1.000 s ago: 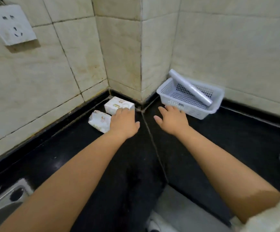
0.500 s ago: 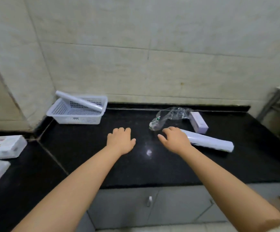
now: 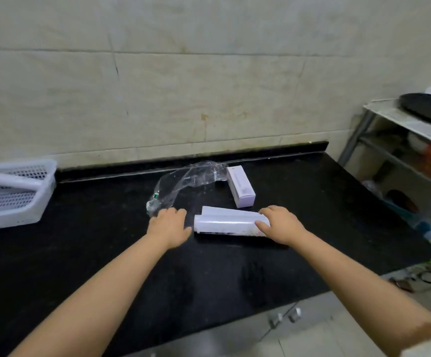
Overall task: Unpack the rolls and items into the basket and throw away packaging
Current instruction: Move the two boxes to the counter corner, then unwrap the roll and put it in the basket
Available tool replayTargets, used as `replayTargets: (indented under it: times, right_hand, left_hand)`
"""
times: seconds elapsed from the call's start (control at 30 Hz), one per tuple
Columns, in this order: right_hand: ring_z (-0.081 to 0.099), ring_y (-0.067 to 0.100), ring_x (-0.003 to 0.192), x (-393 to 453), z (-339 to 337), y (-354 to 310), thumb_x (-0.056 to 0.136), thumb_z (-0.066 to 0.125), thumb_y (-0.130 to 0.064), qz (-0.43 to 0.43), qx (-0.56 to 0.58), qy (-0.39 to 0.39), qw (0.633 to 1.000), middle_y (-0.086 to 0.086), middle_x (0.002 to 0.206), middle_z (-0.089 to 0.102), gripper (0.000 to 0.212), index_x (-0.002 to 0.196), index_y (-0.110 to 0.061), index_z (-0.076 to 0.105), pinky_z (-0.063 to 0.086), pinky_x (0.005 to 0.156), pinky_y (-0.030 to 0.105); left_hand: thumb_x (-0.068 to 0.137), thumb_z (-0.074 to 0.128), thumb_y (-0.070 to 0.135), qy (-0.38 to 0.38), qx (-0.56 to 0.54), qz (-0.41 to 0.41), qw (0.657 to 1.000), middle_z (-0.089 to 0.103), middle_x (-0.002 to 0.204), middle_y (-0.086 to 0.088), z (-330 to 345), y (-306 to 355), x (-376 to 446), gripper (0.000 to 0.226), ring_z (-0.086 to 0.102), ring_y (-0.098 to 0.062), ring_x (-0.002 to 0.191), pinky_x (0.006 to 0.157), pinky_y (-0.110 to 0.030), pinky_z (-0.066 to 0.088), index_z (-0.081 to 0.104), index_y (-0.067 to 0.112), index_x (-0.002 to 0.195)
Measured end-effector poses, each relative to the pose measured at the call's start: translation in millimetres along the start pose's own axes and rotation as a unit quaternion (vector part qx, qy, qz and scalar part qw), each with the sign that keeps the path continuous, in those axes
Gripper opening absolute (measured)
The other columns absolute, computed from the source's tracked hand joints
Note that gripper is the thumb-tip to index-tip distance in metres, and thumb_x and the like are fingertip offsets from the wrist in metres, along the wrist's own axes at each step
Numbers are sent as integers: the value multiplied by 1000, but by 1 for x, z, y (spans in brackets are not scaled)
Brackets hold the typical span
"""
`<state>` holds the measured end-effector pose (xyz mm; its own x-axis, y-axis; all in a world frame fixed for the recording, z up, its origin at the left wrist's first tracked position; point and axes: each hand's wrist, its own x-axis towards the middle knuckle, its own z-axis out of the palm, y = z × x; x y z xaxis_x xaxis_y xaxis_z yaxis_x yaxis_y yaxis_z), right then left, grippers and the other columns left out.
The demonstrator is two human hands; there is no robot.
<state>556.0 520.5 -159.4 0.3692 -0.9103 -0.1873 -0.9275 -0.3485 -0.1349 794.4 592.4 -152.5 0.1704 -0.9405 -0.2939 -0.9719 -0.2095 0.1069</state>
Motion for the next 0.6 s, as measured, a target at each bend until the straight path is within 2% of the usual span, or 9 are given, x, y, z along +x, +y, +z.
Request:
replayTargets:
  times: [0.27,0.37,0.43,0.5,0.6]
  right_hand:
    - [41,26,128,71,23,60,93,42,-40,-7,55,-40,998,9,139,48,49,133,-12,43,36,107,38]
    - [40,22,129,82,39,70,81,52,-56,-32,16,-71,997,3,140,46,66,135,-19,39,32,107,37]
    - [33,23,134,86,47,73,71,59,-63,-25,-12,-97,995,2,146,36,85,140,-23,29,26,111,41]
    - [22,24,139,92,53,73,66,63,-63,-5,-29,-125,992,3,152,23,98,144,-24,17,18,115,45]
    - [18,26,141,106,57,71,64,67,-59,-15,-55,-150,987,4,154,20,104,145,-24,12,15,116,48]
  left_hand:
    - [90,49,35,-43,-8,-4,999,42,138,-8,35,36,71,50,36,-28,129,104,-41,38,39,13,134]
    - [86,55,40,-44,15,28,998,31,147,-7,51,38,91,63,25,-25,138,110,-41,29,32,15,139]
    - [82,60,43,-49,31,46,997,22,152,-7,58,39,104,72,18,-23,142,114,-41,24,28,16,141]
    - [79,64,45,-67,47,61,995,12,156,-8,62,42,119,85,8,-24,145,117,-43,18,19,15,145]
    - [76,68,46,-100,77,85,988,0,159,-8,66,48,142,99,-3,-23,147,119,-46,7,8,14,149]
